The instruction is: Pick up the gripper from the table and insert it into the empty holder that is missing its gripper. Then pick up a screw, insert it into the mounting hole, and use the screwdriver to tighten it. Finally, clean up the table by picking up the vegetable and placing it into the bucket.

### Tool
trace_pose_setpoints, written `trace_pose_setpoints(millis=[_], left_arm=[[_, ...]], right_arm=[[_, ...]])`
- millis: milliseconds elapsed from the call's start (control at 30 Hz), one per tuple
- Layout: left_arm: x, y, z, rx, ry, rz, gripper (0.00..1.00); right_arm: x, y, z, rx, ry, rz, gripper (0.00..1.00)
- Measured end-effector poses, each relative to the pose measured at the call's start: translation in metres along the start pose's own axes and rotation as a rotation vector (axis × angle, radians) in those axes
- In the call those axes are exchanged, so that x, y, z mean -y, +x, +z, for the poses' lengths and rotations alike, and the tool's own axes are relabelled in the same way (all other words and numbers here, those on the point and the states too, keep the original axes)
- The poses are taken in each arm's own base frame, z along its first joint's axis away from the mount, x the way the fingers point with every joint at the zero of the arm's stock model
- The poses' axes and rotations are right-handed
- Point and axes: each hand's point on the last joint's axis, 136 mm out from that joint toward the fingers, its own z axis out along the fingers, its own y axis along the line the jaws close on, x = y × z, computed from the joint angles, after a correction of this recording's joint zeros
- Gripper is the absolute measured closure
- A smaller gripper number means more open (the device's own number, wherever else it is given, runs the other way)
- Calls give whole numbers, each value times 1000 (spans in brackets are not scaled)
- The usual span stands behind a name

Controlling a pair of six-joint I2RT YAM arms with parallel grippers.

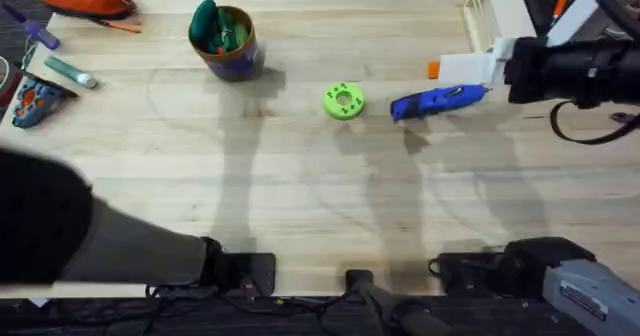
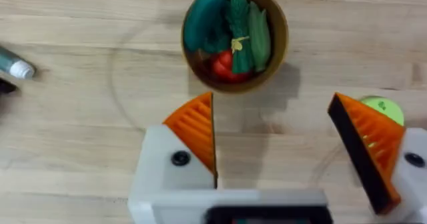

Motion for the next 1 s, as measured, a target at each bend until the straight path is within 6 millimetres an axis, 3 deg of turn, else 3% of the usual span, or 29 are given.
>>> trace_pose_setpoints(millis=[200,400,633,833,1000], left_arm=[[1,5,-51,98,20,-2,15],[4,47,-76,136,47,7,14],[25,107,-62,142,129,52,15],[47,158,-35,125,214,85,14],[48,193,-12,58,217,82,15]], right_arm=[[-6,-4,-13,48,-4,-23,8],[-16,8,-36,66,-6,-31,9],[-1,46,-55,-15,120,7,9],[7,47,-72,40,199,-42,9],[9,52,-76,33,218,-52,9]])
